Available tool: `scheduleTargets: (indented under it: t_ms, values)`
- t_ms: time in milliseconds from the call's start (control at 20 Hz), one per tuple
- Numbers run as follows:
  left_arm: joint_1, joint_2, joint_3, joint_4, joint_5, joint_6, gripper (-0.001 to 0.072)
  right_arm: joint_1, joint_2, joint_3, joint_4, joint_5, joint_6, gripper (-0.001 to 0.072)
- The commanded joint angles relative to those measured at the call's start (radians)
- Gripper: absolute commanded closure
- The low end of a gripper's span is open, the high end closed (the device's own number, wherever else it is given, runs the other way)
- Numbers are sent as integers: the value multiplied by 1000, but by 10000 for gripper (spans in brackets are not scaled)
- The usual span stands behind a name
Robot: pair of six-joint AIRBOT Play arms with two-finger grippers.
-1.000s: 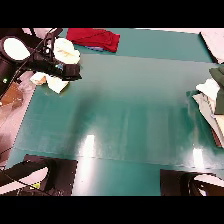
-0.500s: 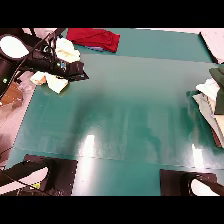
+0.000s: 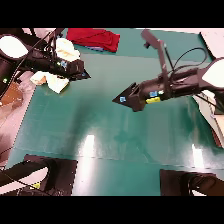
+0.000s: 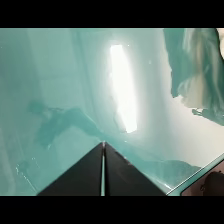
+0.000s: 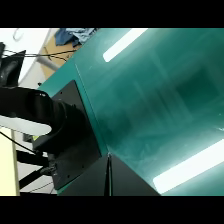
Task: Fold the shirts.
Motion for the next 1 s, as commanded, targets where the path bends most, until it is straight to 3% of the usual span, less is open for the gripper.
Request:
scheduleTargets:
  t_ms: [0,950]
  values:
    - [0,0,1,-1,2,0,675,43,-1,-8,-40,-56,-12,687]
    - [0,0,1,-1,2,0,675,43,-1,19,-34,-45,-12,686]
